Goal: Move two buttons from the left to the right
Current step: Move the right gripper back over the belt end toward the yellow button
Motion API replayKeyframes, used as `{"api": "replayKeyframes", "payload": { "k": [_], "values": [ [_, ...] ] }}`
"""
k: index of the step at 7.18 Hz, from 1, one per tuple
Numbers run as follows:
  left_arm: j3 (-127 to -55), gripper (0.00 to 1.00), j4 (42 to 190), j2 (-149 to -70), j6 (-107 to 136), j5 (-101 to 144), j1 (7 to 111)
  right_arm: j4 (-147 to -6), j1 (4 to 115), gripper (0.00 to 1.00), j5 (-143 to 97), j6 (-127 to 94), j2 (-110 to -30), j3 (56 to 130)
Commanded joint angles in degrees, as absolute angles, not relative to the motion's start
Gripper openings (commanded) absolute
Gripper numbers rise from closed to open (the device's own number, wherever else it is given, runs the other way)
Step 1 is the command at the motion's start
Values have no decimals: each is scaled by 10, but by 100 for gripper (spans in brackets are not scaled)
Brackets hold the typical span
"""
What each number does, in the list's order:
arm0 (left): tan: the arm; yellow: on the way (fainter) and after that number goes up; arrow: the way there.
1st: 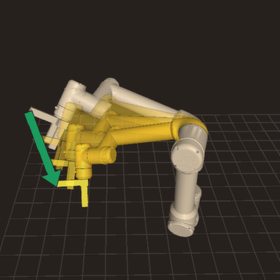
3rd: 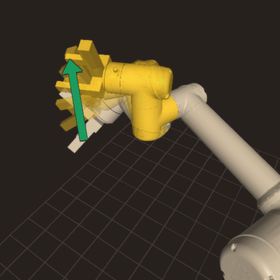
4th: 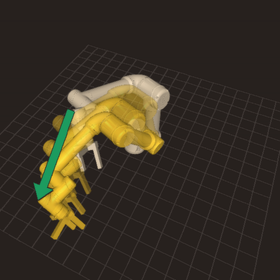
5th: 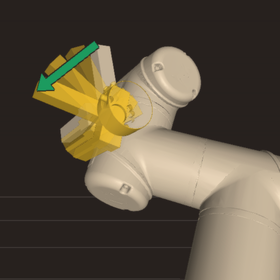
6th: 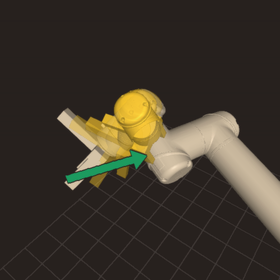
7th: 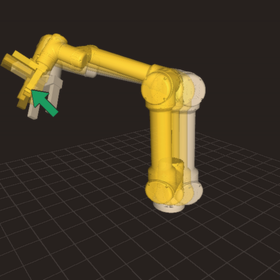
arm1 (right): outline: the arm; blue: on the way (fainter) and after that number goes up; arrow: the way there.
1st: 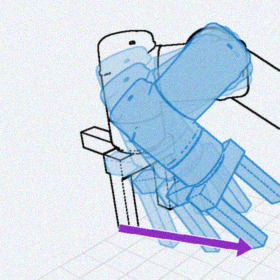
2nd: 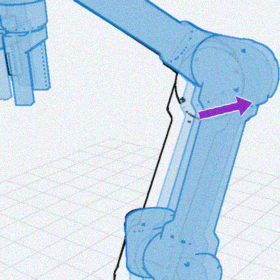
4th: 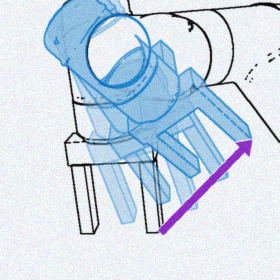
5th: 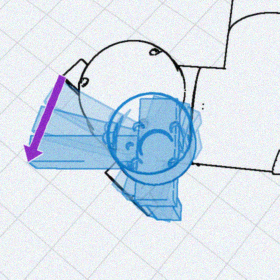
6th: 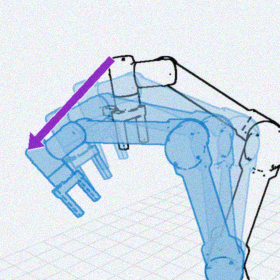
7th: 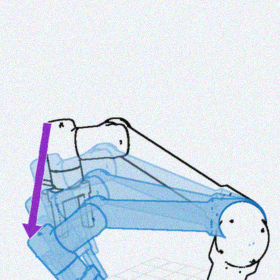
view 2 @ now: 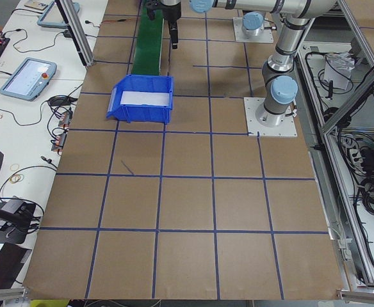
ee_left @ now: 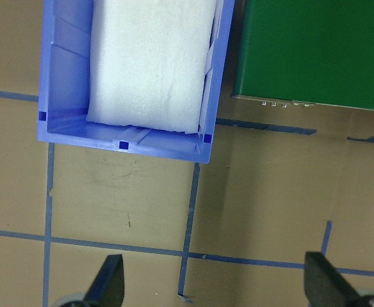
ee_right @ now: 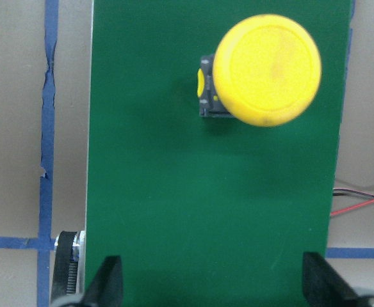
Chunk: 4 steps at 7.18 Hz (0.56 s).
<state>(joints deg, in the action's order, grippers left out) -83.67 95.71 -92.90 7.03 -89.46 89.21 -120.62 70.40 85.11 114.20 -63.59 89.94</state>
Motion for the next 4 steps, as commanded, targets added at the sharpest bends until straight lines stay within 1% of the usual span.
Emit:
{"api": "replayKeyframes", "payload": {
  "k": [1,4],
  "values": [
    [-837,100,957,-929,70,-895,892,-1205,704,100,845,1136,-635,901],
    [-838,99,958,-929,70,-895,893,-1201,704,100,779,1132,-633,903]
  ]
}}
